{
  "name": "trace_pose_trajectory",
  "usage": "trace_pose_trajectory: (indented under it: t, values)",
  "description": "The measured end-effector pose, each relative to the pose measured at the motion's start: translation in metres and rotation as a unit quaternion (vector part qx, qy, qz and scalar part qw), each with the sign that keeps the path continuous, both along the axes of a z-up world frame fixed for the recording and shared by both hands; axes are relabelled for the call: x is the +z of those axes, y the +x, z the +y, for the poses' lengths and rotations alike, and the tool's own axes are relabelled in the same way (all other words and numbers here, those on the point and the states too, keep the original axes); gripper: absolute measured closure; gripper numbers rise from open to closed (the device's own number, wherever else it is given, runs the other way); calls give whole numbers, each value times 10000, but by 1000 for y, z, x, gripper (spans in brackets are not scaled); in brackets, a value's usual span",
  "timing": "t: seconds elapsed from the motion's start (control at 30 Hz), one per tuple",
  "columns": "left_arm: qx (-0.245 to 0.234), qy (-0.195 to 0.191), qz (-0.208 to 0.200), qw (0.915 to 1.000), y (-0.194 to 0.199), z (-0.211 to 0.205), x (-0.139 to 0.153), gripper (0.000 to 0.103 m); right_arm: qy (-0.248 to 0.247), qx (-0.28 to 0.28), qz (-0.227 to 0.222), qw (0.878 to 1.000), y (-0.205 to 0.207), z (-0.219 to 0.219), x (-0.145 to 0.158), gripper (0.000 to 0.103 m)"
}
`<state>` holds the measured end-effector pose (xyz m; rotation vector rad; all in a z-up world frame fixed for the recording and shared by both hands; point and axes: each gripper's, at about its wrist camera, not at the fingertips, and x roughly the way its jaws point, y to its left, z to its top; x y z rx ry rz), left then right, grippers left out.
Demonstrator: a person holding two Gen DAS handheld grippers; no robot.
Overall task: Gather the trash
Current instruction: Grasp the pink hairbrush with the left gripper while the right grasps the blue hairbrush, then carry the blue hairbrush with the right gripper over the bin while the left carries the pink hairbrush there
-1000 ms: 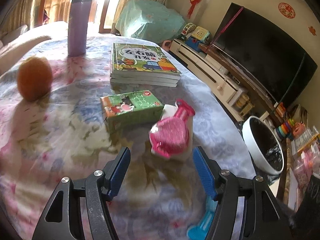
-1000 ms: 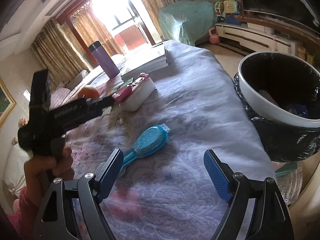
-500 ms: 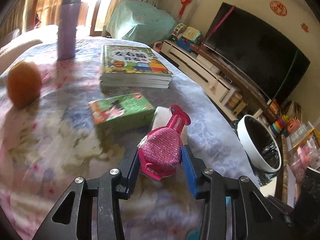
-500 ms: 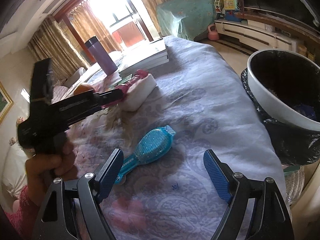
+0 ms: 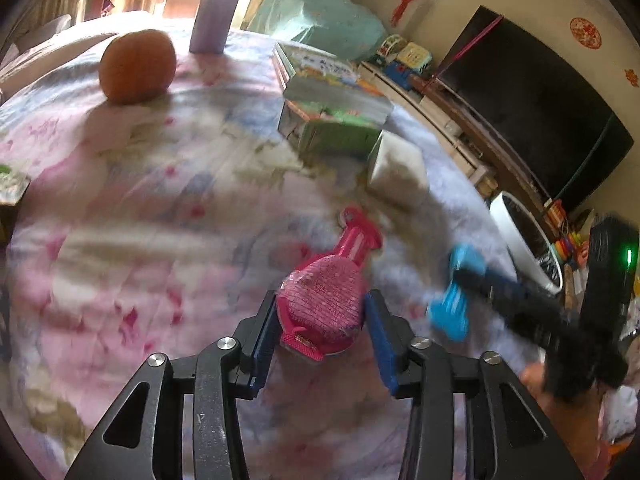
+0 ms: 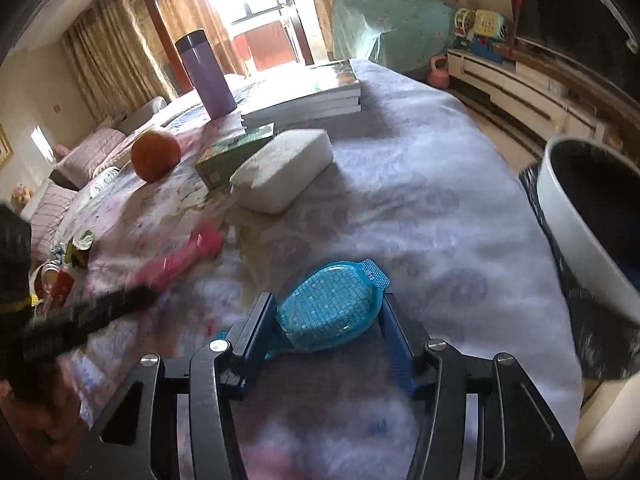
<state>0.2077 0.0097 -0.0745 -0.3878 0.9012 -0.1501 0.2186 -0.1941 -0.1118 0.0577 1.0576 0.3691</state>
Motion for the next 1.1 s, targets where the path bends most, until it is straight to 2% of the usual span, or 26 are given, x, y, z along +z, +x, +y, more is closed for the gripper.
trace_pose_trajectory:
  t: [0.07,0.1,0.2,0.4,0.5,0.57,0.7,0.8,0.9,1.1]
  values:
    - [-66,145,-19,9999,-5,-3,6,44,-121,-7,-166,9998,5,0,2,49]
    - [-61,265,-31,9996,-6,-3,8,32,-138,-32,-197,9997,6,-2,3,47]
    - [-130,677,-197,9974,-9,-5,16,30,199,-161,-102,9996,4,-13,8,46]
    - [-605,1084,-217,9920,-2,-22,11,30,292,-246,54,9993,-5,-13,3,45]
    - [-698,1294,-133,9890,2,-30,3,32,306,-254,135,9991,-2,-9,-4,43]
    - [-672,1459,-106,9870,5,-34,-1,38,261,-241,88,9993,2,-6,-5,43]
    - [-635,1554,-145,9857,8,-40,-1,56,97,-146,25,9998,8,1,-6,43]
    - [-609,1539,-160,9861,7,-39,-2,57,-48,-3,-30,10000,8,7,-5,48]
    - [-572,1361,-169,9889,4,-36,0,57,152,54,-14,9999,3,2,-3,52]
    - [-573,1045,-192,9927,0,-37,5,57,368,-108,-129,9992,-12,-19,9,52]
